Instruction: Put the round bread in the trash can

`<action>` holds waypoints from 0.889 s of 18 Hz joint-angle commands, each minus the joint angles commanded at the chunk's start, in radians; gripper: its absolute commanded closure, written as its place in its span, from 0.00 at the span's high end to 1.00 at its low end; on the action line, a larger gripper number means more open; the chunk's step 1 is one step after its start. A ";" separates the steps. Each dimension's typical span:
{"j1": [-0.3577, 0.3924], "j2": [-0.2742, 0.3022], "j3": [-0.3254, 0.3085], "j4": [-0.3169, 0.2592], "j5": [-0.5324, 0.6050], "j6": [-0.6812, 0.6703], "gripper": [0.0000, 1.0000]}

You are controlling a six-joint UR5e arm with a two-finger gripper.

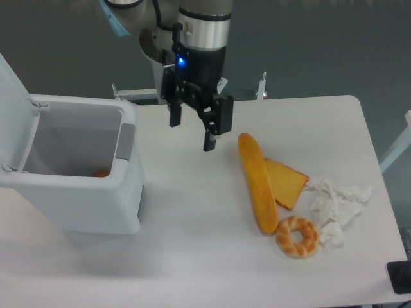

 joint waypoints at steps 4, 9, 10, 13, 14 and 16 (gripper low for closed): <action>0.021 -0.006 0.002 0.003 0.000 0.000 1.00; 0.028 -0.023 0.009 0.028 0.000 0.000 1.00; 0.028 -0.025 0.009 0.029 0.000 0.000 1.00; 0.035 -0.025 0.009 0.029 0.000 0.000 1.00; 0.035 -0.023 0.009 0.029 0.000 0.000 1.00; 0.035 -0.023 0.009 0.029 0.000 0.000 1.00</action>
